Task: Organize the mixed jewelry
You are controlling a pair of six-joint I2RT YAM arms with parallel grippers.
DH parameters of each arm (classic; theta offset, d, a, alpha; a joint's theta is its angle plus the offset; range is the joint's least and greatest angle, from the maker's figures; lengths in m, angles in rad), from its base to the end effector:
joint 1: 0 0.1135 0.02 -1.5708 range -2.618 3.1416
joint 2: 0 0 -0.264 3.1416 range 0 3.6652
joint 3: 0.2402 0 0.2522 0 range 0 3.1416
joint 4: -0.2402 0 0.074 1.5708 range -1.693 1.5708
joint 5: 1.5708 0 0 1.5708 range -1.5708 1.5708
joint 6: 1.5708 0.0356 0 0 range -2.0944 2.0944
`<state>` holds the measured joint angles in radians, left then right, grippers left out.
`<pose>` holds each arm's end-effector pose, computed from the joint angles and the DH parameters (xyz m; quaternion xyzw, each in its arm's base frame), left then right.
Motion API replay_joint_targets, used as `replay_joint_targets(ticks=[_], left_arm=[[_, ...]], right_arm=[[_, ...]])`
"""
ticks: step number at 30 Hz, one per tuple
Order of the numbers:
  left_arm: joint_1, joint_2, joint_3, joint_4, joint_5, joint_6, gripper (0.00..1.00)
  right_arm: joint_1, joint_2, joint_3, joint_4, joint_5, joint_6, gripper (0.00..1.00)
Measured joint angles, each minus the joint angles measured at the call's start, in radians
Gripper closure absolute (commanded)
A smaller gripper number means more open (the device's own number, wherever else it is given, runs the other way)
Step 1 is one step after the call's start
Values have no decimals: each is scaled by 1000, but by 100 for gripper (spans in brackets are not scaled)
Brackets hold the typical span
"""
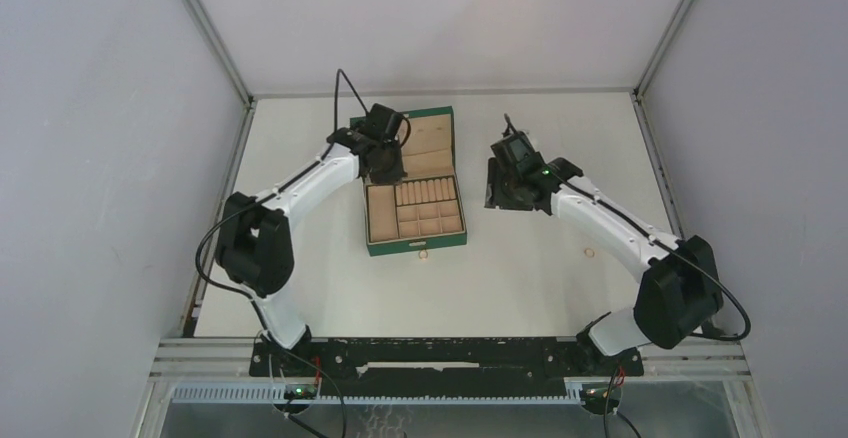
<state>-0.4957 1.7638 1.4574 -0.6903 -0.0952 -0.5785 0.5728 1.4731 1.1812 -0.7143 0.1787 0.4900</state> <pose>0.3374 -0.1786 0.2640 -0.0531 0.9566 -0.1055 0.2663 0.2593 0.1597 0.2711 -0.0147 0.9568 0.0667 0.2826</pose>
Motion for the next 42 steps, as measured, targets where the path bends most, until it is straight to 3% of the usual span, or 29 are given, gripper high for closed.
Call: replay_joint_targets(ticks=[11,28,42], left_arm=[[-86,55,15,16,-190,-32,100],[-115,86,9,16,-293,-45,100],[-166,85,-82,64,-372,-103,100]], right_arm=[[-97,-90,-78,-25,-3,-12,42],[-113,-105,-107,-31,-37,-17,42],[-113,-126,-132,-34,-54,-20,43]])
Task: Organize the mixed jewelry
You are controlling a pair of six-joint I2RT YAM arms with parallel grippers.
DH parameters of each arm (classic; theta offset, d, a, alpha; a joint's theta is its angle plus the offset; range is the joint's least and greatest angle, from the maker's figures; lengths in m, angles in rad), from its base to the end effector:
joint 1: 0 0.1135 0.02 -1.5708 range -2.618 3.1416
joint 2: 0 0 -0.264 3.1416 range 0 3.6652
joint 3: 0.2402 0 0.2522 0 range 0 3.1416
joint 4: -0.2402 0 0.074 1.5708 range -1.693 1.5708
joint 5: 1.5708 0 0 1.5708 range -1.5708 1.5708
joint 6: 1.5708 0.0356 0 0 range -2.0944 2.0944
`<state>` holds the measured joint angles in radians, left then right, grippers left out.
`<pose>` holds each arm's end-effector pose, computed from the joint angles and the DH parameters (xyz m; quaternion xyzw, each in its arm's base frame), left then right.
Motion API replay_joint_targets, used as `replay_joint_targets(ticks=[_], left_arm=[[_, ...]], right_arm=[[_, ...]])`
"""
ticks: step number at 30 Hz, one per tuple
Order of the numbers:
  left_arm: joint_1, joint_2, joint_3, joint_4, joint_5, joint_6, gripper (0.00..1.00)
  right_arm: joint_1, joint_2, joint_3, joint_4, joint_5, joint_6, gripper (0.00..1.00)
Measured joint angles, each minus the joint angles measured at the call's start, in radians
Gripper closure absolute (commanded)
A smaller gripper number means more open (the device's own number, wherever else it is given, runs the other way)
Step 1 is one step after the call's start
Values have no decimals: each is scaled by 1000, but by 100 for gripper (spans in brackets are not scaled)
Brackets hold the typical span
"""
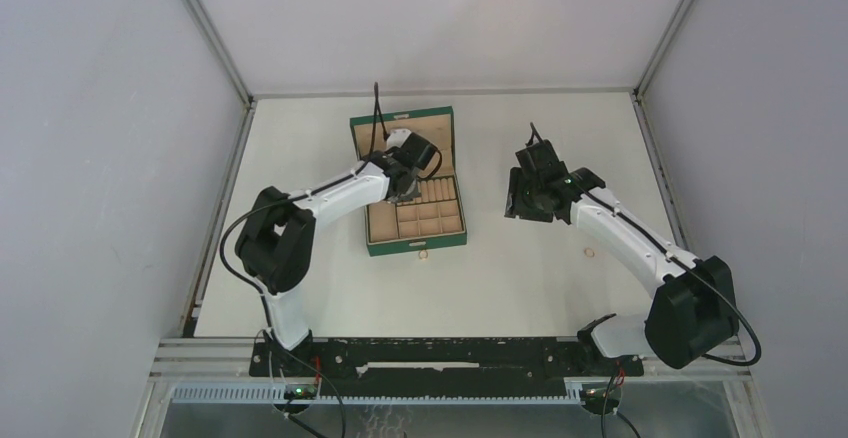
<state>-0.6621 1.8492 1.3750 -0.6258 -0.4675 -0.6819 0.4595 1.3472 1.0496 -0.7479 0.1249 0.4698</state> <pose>0.3142 -0.2246 0.2146 -0.0634 0.9454 0.0350 0.3178 0.2422 0.1149 0.2619 0.0212 0.9637 0.0622 0.2587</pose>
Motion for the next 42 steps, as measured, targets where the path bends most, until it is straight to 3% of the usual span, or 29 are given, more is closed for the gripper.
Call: replay_joint_targets(ticks=[38,42], left_arm=[[-30,14,-25,43,-44,0,100],[-32,14,-30,50,-46,-1,83]], right_arm=[[0,-60,-28,-5,-3,1,43],[0,-66,-30,-5,-3,1,43]])
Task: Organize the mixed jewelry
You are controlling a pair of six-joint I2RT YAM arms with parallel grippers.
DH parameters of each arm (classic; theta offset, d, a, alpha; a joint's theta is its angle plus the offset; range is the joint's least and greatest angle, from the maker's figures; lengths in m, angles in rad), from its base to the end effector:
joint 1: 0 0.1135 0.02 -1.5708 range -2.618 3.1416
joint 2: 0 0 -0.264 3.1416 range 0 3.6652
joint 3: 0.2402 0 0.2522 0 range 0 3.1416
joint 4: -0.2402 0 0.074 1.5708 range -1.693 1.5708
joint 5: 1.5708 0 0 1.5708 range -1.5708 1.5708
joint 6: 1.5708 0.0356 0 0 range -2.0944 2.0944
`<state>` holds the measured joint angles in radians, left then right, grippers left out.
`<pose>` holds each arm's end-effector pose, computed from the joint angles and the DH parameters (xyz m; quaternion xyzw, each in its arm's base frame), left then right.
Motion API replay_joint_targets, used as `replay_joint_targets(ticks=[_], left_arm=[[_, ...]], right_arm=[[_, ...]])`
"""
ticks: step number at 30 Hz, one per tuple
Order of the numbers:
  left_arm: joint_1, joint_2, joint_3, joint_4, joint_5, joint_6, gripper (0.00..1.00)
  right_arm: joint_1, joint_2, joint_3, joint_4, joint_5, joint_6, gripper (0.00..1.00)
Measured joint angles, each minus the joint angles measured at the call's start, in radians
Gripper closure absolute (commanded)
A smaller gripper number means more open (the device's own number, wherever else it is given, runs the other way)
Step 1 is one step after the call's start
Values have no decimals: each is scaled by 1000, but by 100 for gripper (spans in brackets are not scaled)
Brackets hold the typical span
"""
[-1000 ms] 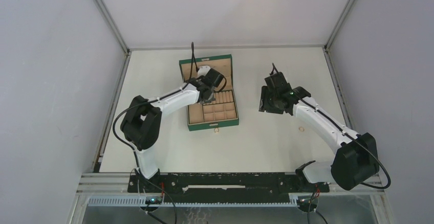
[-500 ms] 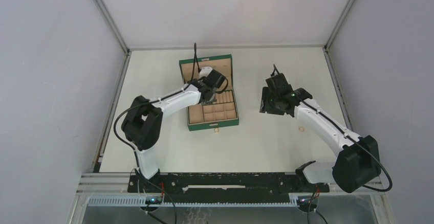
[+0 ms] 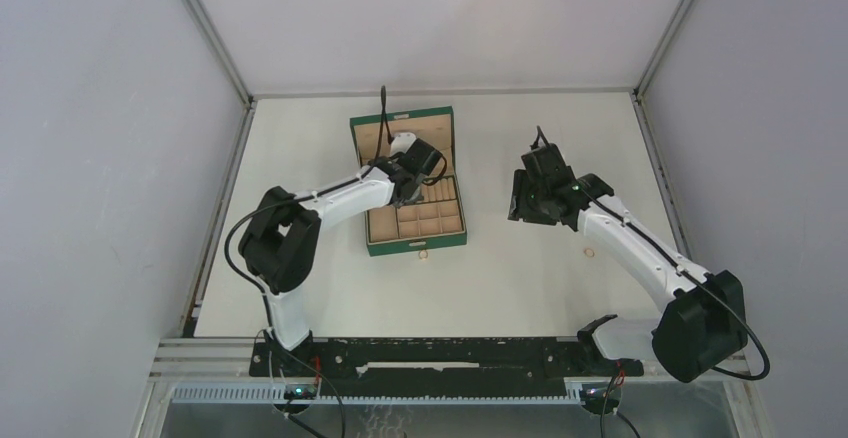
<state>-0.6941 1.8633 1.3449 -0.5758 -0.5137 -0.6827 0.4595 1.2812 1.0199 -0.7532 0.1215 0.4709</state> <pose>0.3085 -0.2340 0.2037 -0.0546 0.9402 0.0456 0.3331 0.2300 0.1090 0.2683 0.0221 0.9597 0.0708 0.2711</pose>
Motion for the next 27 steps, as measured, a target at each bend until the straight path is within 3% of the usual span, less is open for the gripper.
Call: replay_joint_targets(ticks=[4,13,27], left_arm=[[0,0,0,0,0,2,73],[-4,-37,-19,-2,2,6,72],[-13,-71,-29,2,2,28,89]], right_arm=[[0,-4,0,0,0,0,43],[2,-15,0,-1,0,3,43],[21,-15,0,-1,0,7,43]])
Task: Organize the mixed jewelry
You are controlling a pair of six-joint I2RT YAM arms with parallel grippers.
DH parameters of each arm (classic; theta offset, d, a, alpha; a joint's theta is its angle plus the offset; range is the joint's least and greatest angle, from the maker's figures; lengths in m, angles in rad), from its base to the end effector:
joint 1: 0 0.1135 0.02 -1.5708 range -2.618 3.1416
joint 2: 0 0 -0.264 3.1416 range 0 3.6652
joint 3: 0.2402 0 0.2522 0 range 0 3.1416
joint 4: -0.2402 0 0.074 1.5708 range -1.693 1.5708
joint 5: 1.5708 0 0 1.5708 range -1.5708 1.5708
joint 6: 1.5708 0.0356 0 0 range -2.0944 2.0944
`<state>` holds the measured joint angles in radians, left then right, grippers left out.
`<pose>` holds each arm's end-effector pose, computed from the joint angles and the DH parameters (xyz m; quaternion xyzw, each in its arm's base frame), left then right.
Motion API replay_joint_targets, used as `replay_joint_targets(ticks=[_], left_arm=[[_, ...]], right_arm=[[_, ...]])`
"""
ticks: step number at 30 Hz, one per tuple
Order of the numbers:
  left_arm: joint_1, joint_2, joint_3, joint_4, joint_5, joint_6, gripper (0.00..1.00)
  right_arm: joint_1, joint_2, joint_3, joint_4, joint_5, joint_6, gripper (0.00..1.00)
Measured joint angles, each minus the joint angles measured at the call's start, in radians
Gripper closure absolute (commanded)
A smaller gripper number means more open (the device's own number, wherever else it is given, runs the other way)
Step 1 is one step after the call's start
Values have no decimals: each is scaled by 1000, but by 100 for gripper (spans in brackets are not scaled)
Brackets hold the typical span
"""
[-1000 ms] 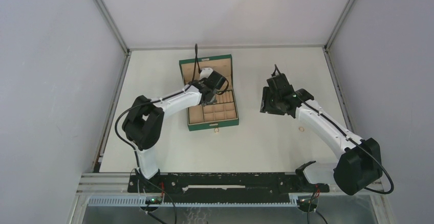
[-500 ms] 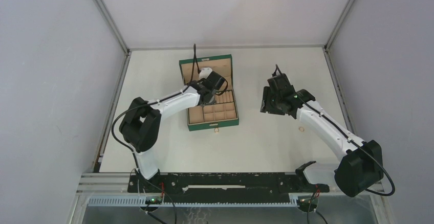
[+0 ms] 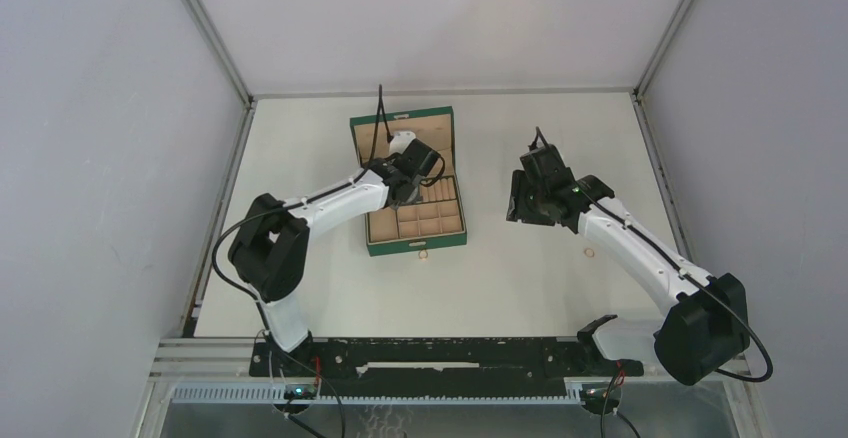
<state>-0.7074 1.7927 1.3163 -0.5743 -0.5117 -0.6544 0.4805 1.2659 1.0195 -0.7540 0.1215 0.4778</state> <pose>0.2967 -0.2308 0.2209 -0.0403 0.9363 0.0334 0.3472 0.2254 0.1126 0.2717 0.0158 0.9579 0.0778 0.2761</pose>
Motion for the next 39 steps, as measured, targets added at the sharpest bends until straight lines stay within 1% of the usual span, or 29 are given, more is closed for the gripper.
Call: replay_joint_targets(ticks=[5,10,37,39], left_arm=[[0,0,0,0,-1,7,97],[0,0,0,0,-2,8,100],[19,37,0,42,3,27,100],[19,37,0,42,2,30,99]], right_arm=[[0,0,0,0,0,0,43],[1,0,0,0,0,1,43],[5,0,0,1,-4,1,43],[5,0,0,1,-4,1,43]])
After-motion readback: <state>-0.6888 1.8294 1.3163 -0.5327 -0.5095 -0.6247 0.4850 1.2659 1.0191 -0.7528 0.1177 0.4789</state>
